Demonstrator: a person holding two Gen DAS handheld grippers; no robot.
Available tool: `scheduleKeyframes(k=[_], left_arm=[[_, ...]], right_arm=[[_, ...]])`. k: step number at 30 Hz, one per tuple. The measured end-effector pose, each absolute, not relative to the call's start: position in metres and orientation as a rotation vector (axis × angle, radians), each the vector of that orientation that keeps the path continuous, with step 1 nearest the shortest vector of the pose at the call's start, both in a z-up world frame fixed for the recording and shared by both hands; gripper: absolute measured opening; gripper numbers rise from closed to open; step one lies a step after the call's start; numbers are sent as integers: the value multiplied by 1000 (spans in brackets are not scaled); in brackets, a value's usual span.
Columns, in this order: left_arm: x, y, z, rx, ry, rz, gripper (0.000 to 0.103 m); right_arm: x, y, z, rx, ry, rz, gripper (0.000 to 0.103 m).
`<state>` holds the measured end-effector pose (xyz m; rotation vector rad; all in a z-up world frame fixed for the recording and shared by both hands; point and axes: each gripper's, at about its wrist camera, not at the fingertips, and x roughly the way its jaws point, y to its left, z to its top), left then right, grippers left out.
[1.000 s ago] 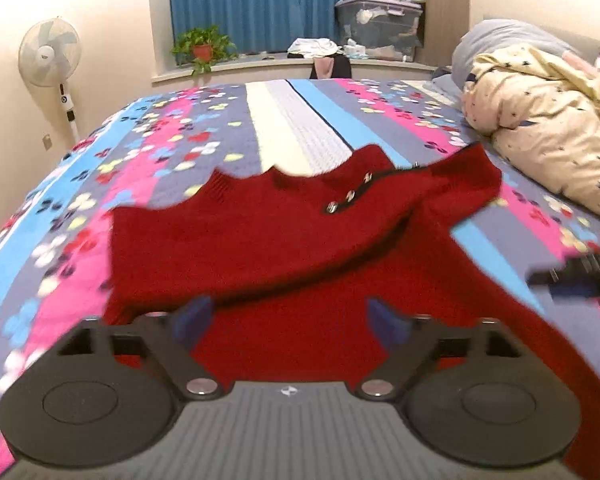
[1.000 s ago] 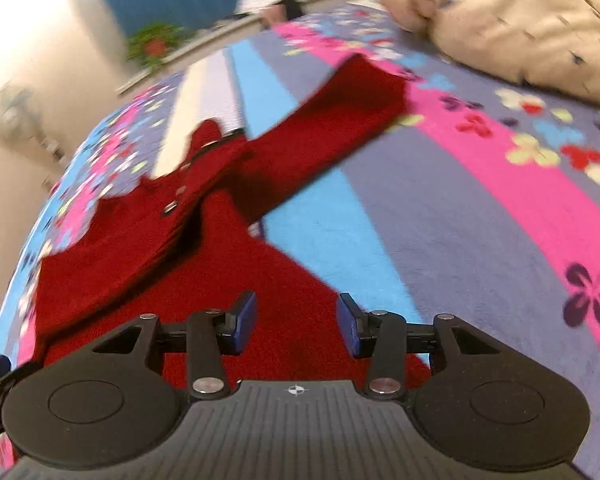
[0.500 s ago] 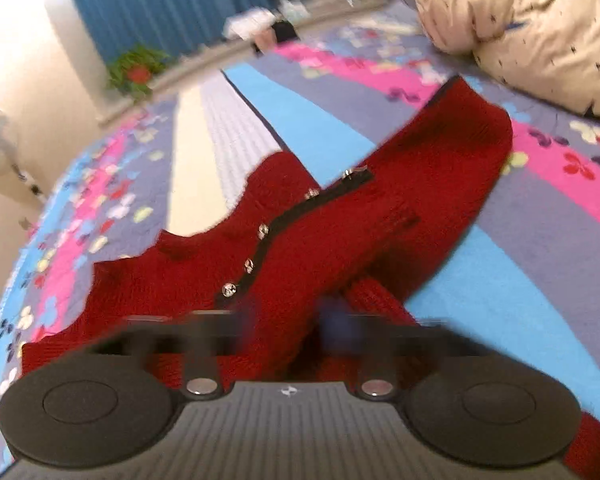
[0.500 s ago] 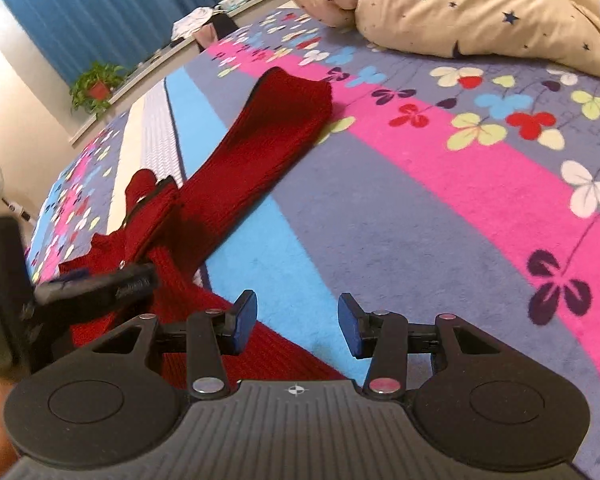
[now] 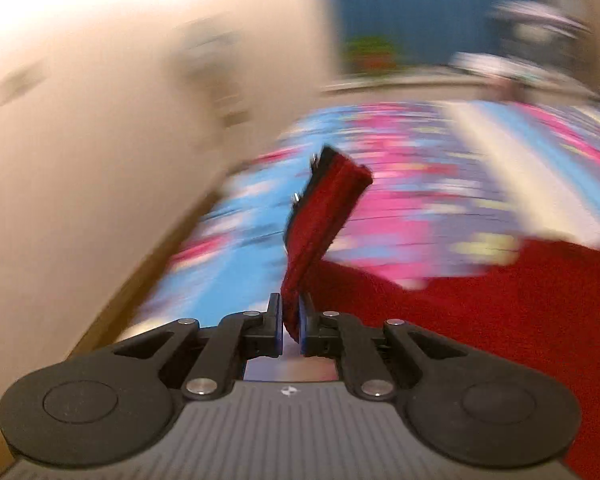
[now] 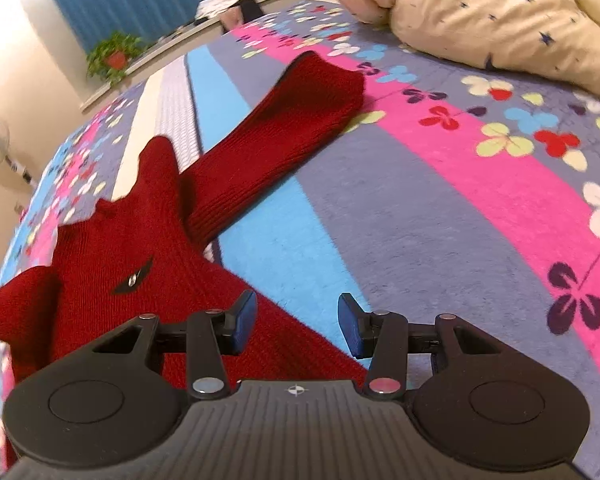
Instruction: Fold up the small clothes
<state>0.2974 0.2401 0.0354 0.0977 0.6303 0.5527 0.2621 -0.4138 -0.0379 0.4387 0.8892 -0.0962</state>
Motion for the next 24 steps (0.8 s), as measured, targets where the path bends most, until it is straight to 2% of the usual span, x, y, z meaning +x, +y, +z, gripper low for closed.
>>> scheduleKeyframes(k=[4,8,10,13,17,20,24], left_arm=[[230,387,20,-151,610,932,10],[179,431,2,-435,644,1072,12],[172,407,6,-447,640,1046,22],[176,361,16,-509,655,881,22],[190,275,21,-411,647,592,34],[207,212,1,-250,646,387,35],[226,174,-29,-124,705,332,35]], right_arm=[[263,-396,-38,333,882,-65,47],[267,-388,-48,300,919,-66,47],[269,-386,-52,285,928,-76,47],[270,-386,-54,274,919,-89,47],[271,-391,-53,307,873,-89,47],[278,-401,-49,366,802,-84,47],[298,-426,-46,441,696,-120,47]])
